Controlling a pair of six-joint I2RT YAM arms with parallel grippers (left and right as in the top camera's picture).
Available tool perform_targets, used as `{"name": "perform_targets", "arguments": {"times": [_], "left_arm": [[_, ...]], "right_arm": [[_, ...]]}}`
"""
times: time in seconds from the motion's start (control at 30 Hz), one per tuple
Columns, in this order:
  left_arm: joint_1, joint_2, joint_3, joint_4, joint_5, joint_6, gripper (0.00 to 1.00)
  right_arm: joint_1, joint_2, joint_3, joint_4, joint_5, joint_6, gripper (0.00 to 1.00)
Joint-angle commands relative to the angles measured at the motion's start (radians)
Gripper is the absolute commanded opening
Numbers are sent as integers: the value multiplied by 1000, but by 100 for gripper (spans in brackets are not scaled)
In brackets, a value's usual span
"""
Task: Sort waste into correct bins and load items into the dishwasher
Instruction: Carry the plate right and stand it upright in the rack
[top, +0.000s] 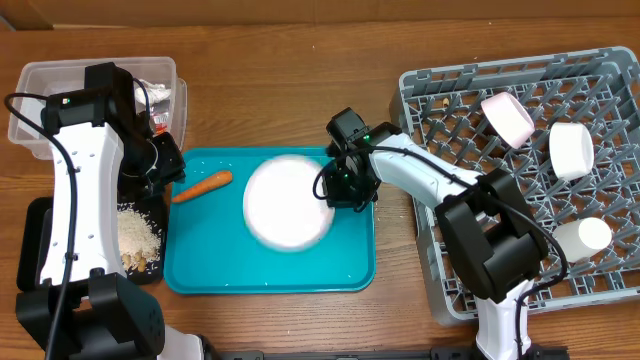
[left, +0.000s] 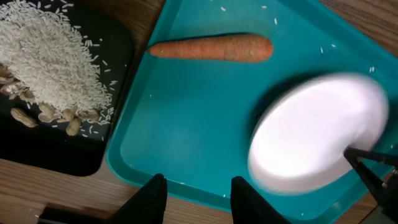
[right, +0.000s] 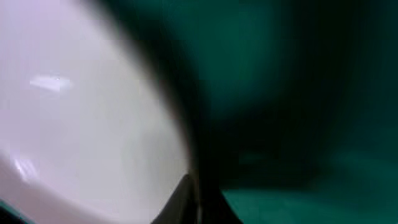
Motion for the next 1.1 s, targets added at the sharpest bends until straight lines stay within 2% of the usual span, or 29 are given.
{"name": "perform_targets", "arguments": {"times": [0.0, 0.2, 0.37, 0.5, 0.6, 0.67, 0.73, 0.8, 1.07], "left_arm": [[-1, -8, 14, -1, 1, 20, 36], [-1, -8, 14, -3, 0, 20, 36], [-1, -8, 14, 0, 1, 20, 36], [-1, -8, 14, 1, 1, 20, 36], [-1, -8, 14, 4, 1, 20, 37], [-1, -8, 14, 7, 1, 20, 37], [-1, -8, 14, 9, 1, 20, 37], [-1, -8, 14, 10, 1, 20, 37], [-1, -8, 14, 15, 1, 20, 36]], "right_arm": [[-6, 10, 13, -12, 6, 2, 4], [-94, -55, 110, -134, 100, 0, 4], [-172, -212, 220, -261, 261, -63, 4], [-201, -380, 250, -292, 489, -164, 4], [-200, -476, 249, -298, 795, -193, 4], [-200, -512, 246, -313, 1048, -122, 4], [-202, -522, 245, -362, 1318, 52, 4], [-207, -520, 237, -390, 1462, 156, 4], [-232, -517, 92, -276, 1499, 166, 4]]}}
